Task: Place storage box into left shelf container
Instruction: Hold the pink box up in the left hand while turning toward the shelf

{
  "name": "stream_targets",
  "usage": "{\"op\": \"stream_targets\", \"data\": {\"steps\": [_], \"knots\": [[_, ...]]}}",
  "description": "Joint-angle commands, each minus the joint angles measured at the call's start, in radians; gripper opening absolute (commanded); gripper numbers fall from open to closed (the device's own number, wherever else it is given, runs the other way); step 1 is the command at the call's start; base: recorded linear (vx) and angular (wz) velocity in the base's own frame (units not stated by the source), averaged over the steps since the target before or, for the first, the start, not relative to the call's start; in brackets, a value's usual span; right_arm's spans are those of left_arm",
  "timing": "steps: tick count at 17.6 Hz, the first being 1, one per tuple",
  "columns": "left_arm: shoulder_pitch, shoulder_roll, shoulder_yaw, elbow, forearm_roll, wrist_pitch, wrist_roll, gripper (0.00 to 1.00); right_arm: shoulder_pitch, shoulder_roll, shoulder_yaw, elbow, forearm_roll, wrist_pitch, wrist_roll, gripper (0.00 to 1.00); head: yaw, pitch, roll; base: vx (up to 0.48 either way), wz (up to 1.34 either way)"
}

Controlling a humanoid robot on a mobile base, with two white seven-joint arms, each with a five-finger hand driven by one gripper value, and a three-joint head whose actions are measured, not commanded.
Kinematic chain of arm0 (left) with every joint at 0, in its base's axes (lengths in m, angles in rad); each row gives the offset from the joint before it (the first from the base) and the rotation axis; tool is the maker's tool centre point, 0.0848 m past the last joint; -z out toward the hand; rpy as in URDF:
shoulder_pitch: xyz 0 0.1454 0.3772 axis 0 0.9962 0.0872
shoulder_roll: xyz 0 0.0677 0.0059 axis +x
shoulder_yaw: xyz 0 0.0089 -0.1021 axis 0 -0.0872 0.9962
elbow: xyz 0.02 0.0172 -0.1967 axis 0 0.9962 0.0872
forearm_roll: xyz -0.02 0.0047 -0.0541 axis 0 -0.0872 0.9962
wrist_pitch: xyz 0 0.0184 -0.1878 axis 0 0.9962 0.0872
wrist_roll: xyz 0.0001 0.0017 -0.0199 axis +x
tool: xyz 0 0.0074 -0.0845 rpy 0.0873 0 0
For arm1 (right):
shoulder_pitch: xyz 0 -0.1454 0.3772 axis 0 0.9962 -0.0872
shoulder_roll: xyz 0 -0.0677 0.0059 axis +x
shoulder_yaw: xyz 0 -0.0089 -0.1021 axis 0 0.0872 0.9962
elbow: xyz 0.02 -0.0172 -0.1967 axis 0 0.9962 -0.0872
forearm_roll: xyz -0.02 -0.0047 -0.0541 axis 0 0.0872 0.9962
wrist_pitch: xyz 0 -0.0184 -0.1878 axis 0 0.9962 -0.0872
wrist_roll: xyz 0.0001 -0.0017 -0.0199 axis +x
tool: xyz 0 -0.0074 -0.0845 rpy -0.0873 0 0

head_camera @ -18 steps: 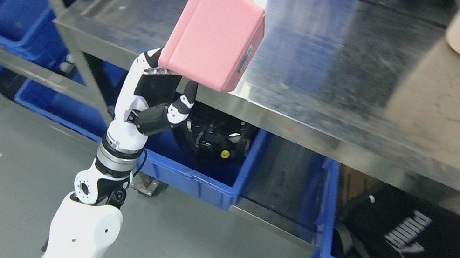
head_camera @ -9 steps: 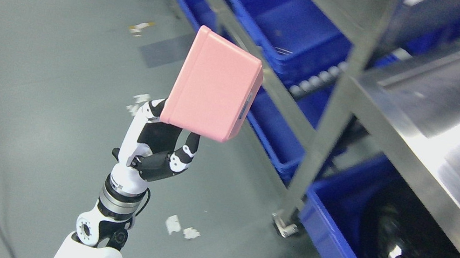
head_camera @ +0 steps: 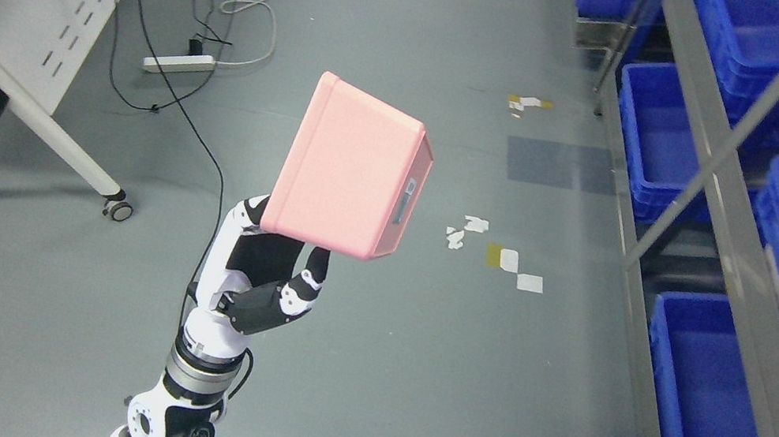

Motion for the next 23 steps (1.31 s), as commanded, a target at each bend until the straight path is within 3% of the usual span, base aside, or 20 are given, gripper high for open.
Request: {"op": "stream_targets", "data": {"steps": [1, 23], "knots": [[0.026, 0.017, -0.002, -0.023, 0.000, -0.001, 0.002, 0.01, 0.009, -0.017, -0.005, -0.017, 0.002, 0.000, -0.001, 1.00, 0.0000, 0.000, 0.000, 0.363, 0.50], [0.080, 0.017, -0.051, -0.026, 0.000, -0.001, -0.009, 0.01, 0.009, -0.017, -0.005, -0.017, 0.002, 0.000, -0.001, 1.00, 0.0000, 0.000, 0.000, 0.416, 0.09]]}}
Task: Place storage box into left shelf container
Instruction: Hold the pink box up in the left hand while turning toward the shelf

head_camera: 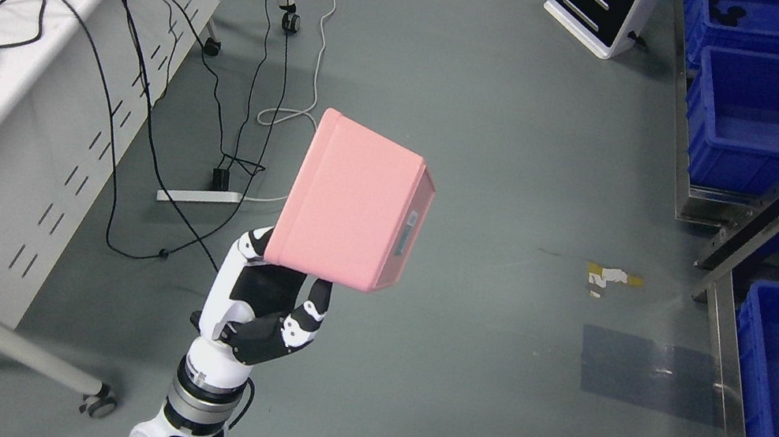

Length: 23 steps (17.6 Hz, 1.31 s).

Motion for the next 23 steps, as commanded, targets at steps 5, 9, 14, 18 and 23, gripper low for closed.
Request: {"op": "stream_targets", "data": {"steps": [5, 9, 14, 18, 23], "knots": [[0.016, 0.017, -0.044, -0.003, 0.000, -0.001, -0.001, 0.01, 0.009, -0.017, -0.005, -0.017, 0.002, 0.000, 0.000, 1.00, 0.0000, 0.000, 0.000, 0.465, -0.02], [0.033, 0.017, -0.047, -0.003, 0.001, -0.001, -0.004, 0.01, 0.009, -0.017, -0.005, -0.017, 0.002, 0.000, 0.000, 1.00, 0.0000, 0.000, 0.000, 0.432, 0.00], [0.039, 0.017, -0.056, -0.003, 0.000, -0.001, -0.004, 0.01, 0.009, -0.017, -0.005, -0.017, 0.002, 0.000, 0.000, 1.00, 0.0000, 0.000, 0.000, 0.436, -0.03], [0.047, 0.017, -0.071, -0.002, 0.001, -0.001, -0.004, 0.01, 0.009, -0.017, -0.005, -0.017, 0.002, 0.000, 0.000, 1.00, 0.0000, 0.000, 0.000, 0.423, -0.35], [0.110, 0.017, -0.149, 0.017, -0.003, -0.001, -0.036, 0.01, 0.009, -0.017, -0.005, -0.017, 0.002, 0.000, 0.000, 1.00, 0.0000, 0.000, 0.000, 0.380, -0.91]]}}
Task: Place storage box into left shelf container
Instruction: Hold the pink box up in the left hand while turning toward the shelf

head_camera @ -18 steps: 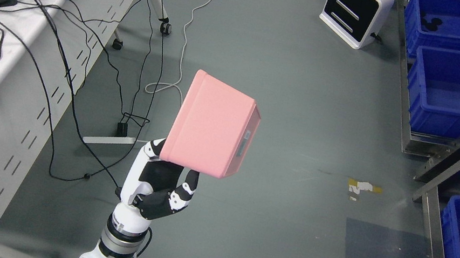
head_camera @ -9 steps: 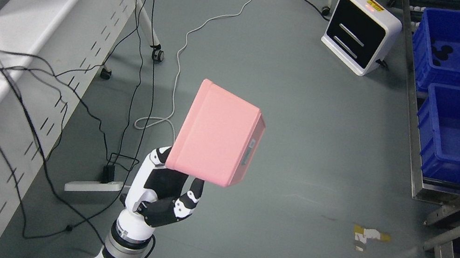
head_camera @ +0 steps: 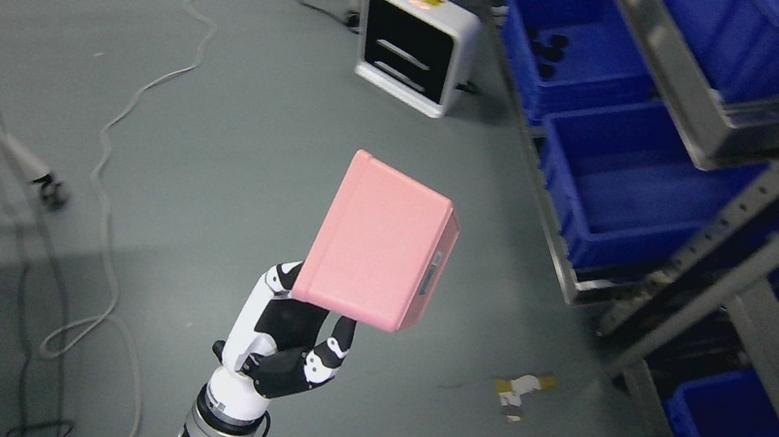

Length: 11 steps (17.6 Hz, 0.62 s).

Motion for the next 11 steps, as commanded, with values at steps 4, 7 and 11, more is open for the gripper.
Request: {"op": "stream_targets", "data": {"steps": [4, 7, 11], "knots": [[0.123, 0.017, -0.064, 0.018, -0.003, -0.001, -0.054, 0.01, 0.009, -0.017, -0.005, -0.017, 0.002, 0.000, 0.000, 1.00, 0.0000, 0.000, 0.000, 0.331, -1.37], [0.165, 0.020, -0.029, 0.018, -0.003, -0.001, -0.082, 0.01, 0.009, -0.017, -0.005, -0.017, 0.002, 0.000, 0.000, 1.00, 0.0000, 0.000, 0.000, 0.273, -1.22], [0.150, 0.060, 0.057, 0.056, -0.023, -0.001, -0.086, 0.01, 0.009, -0.017, -0.005, -0.017, 0.002, 0.000, 0.000, 1.00, 0.0000, 0.000, 0.000, 0.219, -1.17]]}}
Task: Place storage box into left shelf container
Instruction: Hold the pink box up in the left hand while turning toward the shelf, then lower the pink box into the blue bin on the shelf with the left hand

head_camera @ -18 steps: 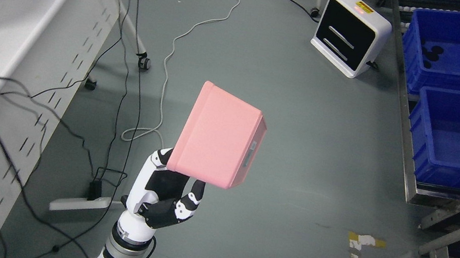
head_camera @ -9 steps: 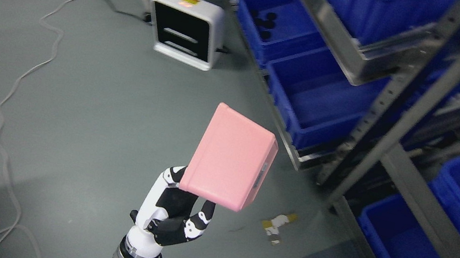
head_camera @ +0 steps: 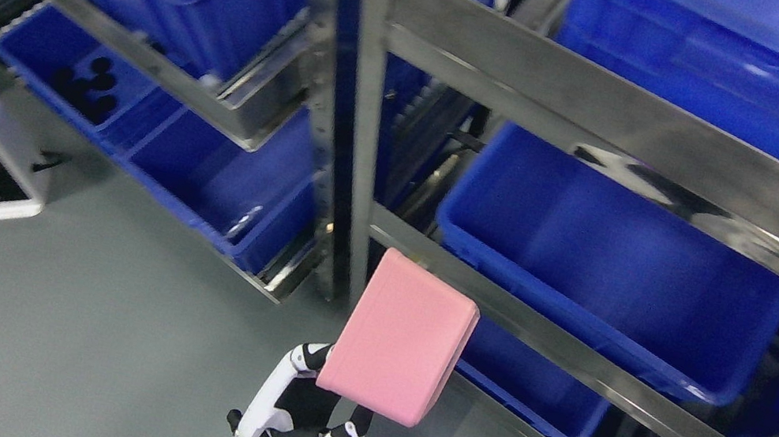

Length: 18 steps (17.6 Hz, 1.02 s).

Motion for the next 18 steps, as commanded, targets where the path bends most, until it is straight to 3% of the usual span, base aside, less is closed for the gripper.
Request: {"op": "stream_targets", "data": {"steps": [1, 8, 10, 13, 15, 18], "knots": [[0.004, 0.081, 0.112, 0.058, -0.042, -0.001, -0.007, 0.01, 0.009, -0.017, -0.005, -0.017, 0.002, 0.000, 0.000, 1.00, 0.0000, 0.000, 0.000, 0.188, -1.05], [-0.130, 0.250, 0.324, 0.266, -0.060, -0.001, -0.027, 0.02, 0.009, -0.017, -0.005, -0.017, 0.002, 0.000, 0.000, 1.00, 0.0000, 0.000, 0.000, 0.144, -0.88], [-0.193, 0.281, 0.360, 0.307, -0.063, 0.042, -0.036, 0.02, 0.009, -0.017, -0.005, -0.017, 0.002, 0.000, 0.000, 1.00, 0.0000, 0.000, 0.000, 0.090, -0.51], [-0.324, 0.282, 0.349, 0.371, -0.122, 0.131, -0.047, 0.02, 0.009, -0.017, -0.005, -0.017, 0.002, 0.000, 0.000, 1.00, 0.0000, 0.000, 0.000, 0.065, -0.45], [-0.390, 0.267, 0.332, 0.436, -0.254, 0.191, -0.069, 0.02, 0.009, -0.017, -0.005, -0.017, 0.002, 0.000, 0.000, 1.00, 0.0000, 0.000, 0.000, 0.055, -0.31], [-0.554, 0.171, 0.341, 0.616, -0.482, 0.203, -0.126, 0.02, 0.009, -0.017, -0.005, -0.017, 0.002, 0.000, 0.000, 1.00, 0.0000, -0.001, 0.000, 0.025, -0.09]]}}
